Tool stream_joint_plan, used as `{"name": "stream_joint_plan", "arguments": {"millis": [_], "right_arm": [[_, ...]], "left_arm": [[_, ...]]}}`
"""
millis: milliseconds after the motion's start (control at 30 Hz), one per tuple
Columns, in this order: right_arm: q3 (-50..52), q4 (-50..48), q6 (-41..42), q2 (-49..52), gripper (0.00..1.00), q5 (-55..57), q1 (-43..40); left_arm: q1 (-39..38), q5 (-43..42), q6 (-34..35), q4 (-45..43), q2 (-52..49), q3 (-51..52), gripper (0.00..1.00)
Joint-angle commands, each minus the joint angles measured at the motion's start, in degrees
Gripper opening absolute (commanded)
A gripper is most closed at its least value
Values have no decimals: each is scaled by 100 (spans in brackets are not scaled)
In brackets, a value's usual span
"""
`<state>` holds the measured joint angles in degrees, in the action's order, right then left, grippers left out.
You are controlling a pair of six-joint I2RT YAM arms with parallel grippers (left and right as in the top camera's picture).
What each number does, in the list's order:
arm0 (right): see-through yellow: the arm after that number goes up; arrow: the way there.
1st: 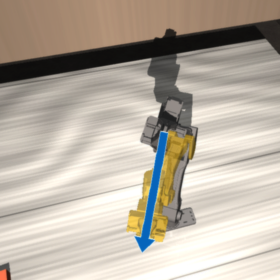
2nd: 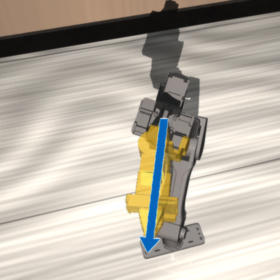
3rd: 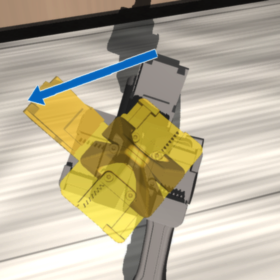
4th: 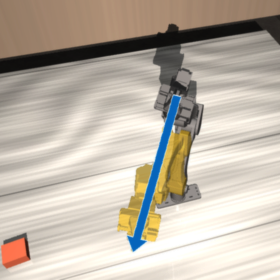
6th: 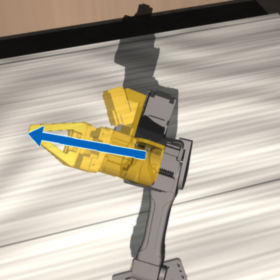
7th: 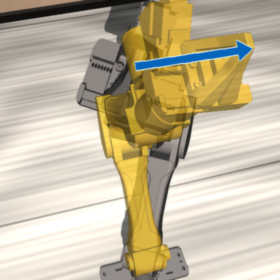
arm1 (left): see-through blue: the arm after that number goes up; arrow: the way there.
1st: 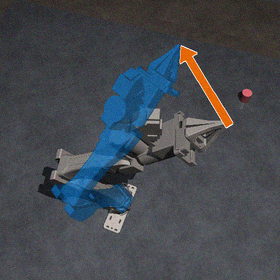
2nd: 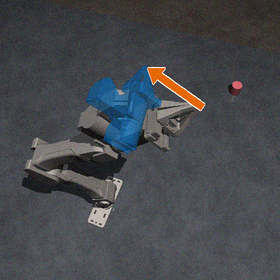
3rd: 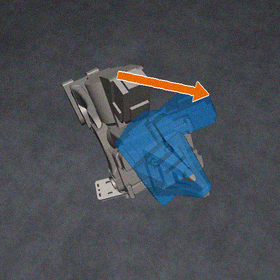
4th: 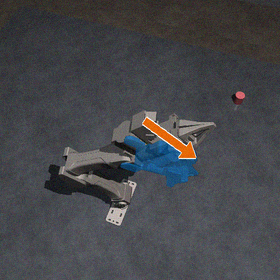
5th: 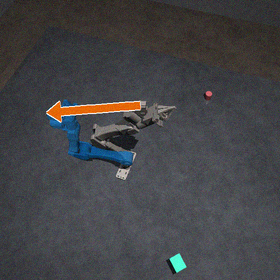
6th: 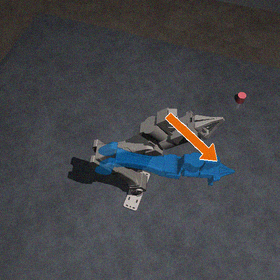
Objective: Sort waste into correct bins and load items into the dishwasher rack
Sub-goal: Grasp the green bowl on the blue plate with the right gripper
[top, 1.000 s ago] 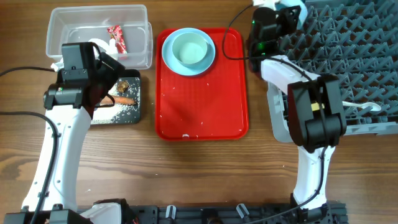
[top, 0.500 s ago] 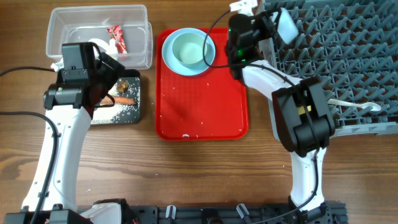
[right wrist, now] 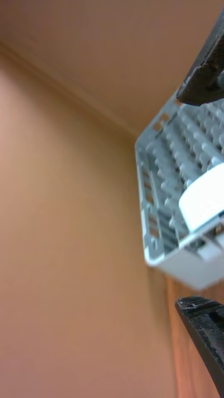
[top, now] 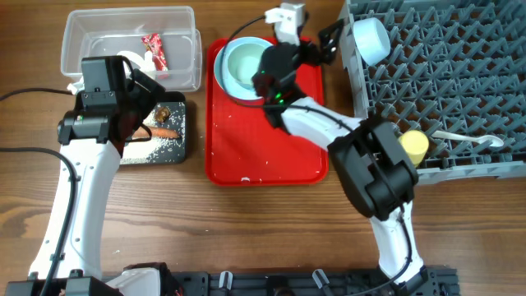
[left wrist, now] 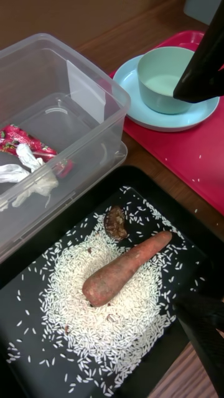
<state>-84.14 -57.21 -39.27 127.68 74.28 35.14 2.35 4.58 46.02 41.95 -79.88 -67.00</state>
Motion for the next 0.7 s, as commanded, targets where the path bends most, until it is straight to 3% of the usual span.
{"name": "stream_joint_plan", "arguments": {"millis": [0, 167, 267, 367, 500, 633, 667], "right_arm": [[-37, -50, 350, 15, 100, -254, 142], [-37, 551, 1193, -282, 100, -756, 155], [-37, 2719, 3056, -833, 100, -2022, 129], [-37, 4798, 5630, -1517, 100, -4159, -234], [-37, 6096, 7300, -2129, 100, -7281, -1154], [-35, 7195, 8891, -2120, 100, -8260, -1784], [-24, 7237, 8935, -2059, 100, -8321, -1805]], "left_arm": [[-15, 15, -61, -15, -17, 26, 100], [-15, 15, -61, -13, -17, 26, 100], [-15, 15, -61, -13, -17, 26, 100], [-15, 15, -61, -13, -17, 26, 100], [-15, 15, -61, -13, -17, 26, 100], [-15, 15, -61, -13, -17, 26, 100], [-15, 15, -61, -13, -17, 26, 100]]}}
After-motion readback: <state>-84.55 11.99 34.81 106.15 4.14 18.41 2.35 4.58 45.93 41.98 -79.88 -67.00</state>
